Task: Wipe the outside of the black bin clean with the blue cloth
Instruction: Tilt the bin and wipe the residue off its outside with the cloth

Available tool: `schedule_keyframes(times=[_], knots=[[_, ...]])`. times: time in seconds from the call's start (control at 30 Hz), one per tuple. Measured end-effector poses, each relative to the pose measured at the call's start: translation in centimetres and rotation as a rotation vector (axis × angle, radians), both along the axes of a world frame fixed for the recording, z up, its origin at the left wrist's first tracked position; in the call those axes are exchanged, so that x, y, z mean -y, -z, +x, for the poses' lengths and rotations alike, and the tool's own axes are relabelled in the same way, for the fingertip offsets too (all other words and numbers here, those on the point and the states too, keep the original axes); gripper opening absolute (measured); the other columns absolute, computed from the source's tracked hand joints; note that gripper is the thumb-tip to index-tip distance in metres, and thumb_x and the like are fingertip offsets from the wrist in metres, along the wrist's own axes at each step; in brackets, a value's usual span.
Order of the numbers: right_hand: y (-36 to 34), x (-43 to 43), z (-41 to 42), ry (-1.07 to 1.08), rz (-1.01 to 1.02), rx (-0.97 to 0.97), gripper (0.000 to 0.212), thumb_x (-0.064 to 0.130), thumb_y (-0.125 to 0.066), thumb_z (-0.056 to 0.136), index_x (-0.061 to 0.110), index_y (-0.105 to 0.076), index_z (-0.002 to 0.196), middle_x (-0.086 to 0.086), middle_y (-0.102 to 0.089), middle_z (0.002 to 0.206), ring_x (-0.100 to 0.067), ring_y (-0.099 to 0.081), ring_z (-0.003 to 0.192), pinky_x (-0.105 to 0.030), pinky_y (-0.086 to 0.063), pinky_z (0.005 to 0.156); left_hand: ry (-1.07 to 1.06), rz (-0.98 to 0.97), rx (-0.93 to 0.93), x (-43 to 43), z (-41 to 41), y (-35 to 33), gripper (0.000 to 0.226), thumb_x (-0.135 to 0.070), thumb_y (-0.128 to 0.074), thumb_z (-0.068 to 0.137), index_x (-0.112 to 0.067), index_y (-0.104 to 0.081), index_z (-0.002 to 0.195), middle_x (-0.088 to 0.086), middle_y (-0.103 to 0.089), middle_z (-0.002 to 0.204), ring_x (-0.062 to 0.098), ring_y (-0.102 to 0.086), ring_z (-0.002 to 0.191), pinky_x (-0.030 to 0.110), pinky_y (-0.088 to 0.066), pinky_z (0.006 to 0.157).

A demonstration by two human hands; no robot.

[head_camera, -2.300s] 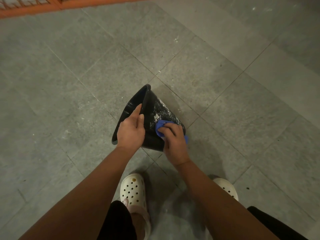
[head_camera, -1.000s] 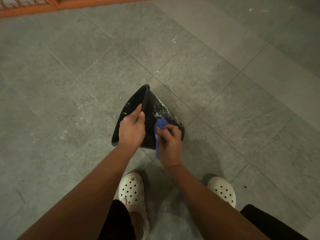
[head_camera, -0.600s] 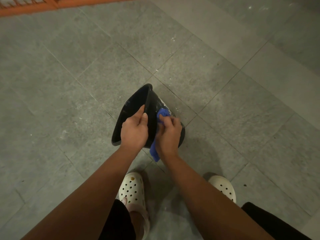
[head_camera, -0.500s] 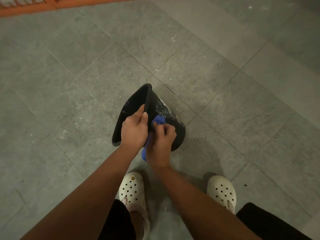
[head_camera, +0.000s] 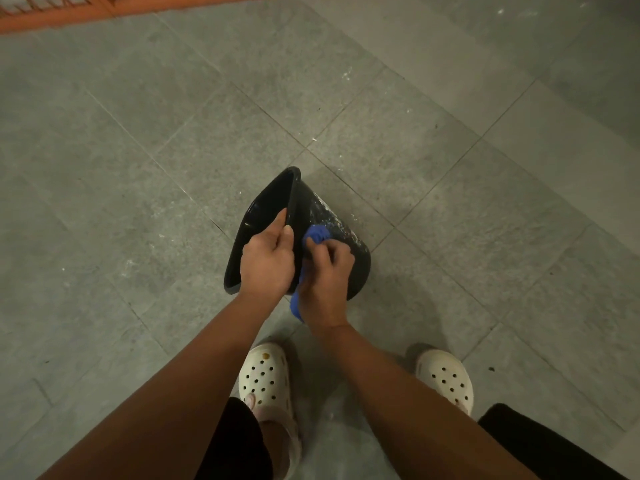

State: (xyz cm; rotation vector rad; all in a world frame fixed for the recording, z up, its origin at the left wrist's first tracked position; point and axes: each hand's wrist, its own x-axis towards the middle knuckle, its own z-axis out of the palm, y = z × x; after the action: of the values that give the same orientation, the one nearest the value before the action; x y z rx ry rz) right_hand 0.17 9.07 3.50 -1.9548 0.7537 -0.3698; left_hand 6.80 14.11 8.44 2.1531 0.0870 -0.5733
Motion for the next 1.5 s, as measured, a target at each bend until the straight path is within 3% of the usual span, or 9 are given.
schedule_keyframes(times=[0.2,0.37,0.53,0.63,0.87,1.1,1.17,1.3,1.5], knots=[[1.0,3.8,1.7,-0.15,-0.042,-0.032,0.036,0.004,-0.048,0.086,0.019,-0.058,0.117,-0.014,-0.051,0.117,-0.029,-0.045,0.108,-0.039,-0.04,0.093,0.065,0.005,-0.006,-0.2,0.0,-0.3,0.033,-0.025,-0.045,0.097,-0.034,-0.059,0.126,-0.015,-0.067,0.09,0.004,-0.062,0.092,0.038,-0.05,0.094],[1.9,3.1,-0.9,-0.169,-0.163,-0.006,0.024,0.01,-0.053,0.088,0.005,-0.058,0.111,-0.017,-0.051,0.113,-0.028,-0.05,0.103,-0.034,-0.046,0.089,0.046,0.021,-0.054,-0.1,1.5,-1.0,0.023,-0.023,-0.053,0.084,-0.034,-0.071,0.092,-0.007,-0.072,0.085,0.012,-0.067,0.089,0.044,-0.053,0.088],[2.7,2.7,-2.6,-0.084,-0.229,0.073,0.034,-0.005,-0.066,0.076,0.004,-0.058,0.108,-0.023,-0.057,0.105,-0.025,-0.048,0.098,-0.032,-0.047,0.082,0.15,0.09,0.023,-0.1,1.3,-0.8,0.034,-0.023,-0.056,0.093,-0.023,-0.057,0.127,0.0,-0.07,0.108,0.01,-0.064,0.1,0.039,-0.051,0.095],[2.3,1.6,-3.0,-0.067,-0.204,0.034,0.037,-0.01,-0.068,0.072,0.002,-0.058,0.105,-0.024,-0.056,0.106,-0.029,-0.05,0.099,-0.037,-0.051,0.082,0.236,0.158,0.048,-0.1,1.3,-0.8,0.041,-0.018,-0.049,0.096,-0.025,-0.05,0.136,-0.006,-0.065,0.102,-0.007,-0.057,0.082,0.023,-0.045,0.09],[0.5,1.3,0.2,-0.103,-0.087,0.069,0.031,-0.005,-0.058,0.082,-0.001,-0.059,0.113,-0.023,-0.05,0.112,-0.033,-0.05,0.106,-0.041,-0.046,0.095,0.295,0.262,0.16,0.1,0.3,-0.9,0.039,-0.016,-0.04,0.099,-0.02,-0.05,0.136,0.006,-0.069,0.099,0.008,-0.06,0.08,0.017,-0.044,0.078],[0.3,1.4,-0.5,0.02,0.088,-0.035,0.031,0.005,-0.05,0.091,0.003,-0.054,0.122,-0.018,-0.045,0.121,-0.022,-0.046,0.112,-0.03,-0.04,0.101,0.27,0.275,0.144,0.2,-0.1,-0.7,0.04,-0.016,-0.04,0.1,-0.026,-0.048,0.137,-0.004,-0.063,0.091,-0.01,-0.046,0.064,0.003,-0.029,0.062],[-0.2,0.7,-0.5,-0.008,0.116,-0.023,0.027,0.018,-0.048,0.093,0.012,-0.057,0.119,-0.011,-0.047,0.122,-0.014,-0.043,0.109,-0.012,-0.034,0.096,0.276,0.28,0.144,0.1,0.0,-0.8,0.04,-0.016,-0.039,0.099,-0.026,-0.048,0.137,-0.003,-0.064,0.088,-0.007,-0.049,0.065,0.004,-0.031,0.061],[-0.8,2.4,1.5,0.032,0.064,-0.005,0.019,0.032,-0.056,0.088,0.016,-0.056,0.098,-0.014,-0.053,0.109,-0.02,-0.054,0.092,-0.035,-0.049,0.086,0.301,0.253,0.192,0.4,-0.6,-1.0,0.039,-0.015,-0.04,0.099,-0.026,-0.051,0.134,-0.017,-0.055,0.076,-0.005,-0.054,0.067,0.004,-0.034,0.063],[-0.1,3.0,0.8,0.065,0.003,-0.131,0.02,0.032,-0.053,0.09,0.014,-0.051,0.098,-0.001,-0.058,0.088,-0.007,-0.06,0.076,-0.023,-0.05,0.07,0.276,0.248,0.185,0.5,-0.6,-0.7,0.04,-0.016,-0.04,0.099,-0.029,-0.05,0.135,-0.018,-0.054,0.075,-0.007,-0.052,0.068,0.006,-0.035,0.065]])
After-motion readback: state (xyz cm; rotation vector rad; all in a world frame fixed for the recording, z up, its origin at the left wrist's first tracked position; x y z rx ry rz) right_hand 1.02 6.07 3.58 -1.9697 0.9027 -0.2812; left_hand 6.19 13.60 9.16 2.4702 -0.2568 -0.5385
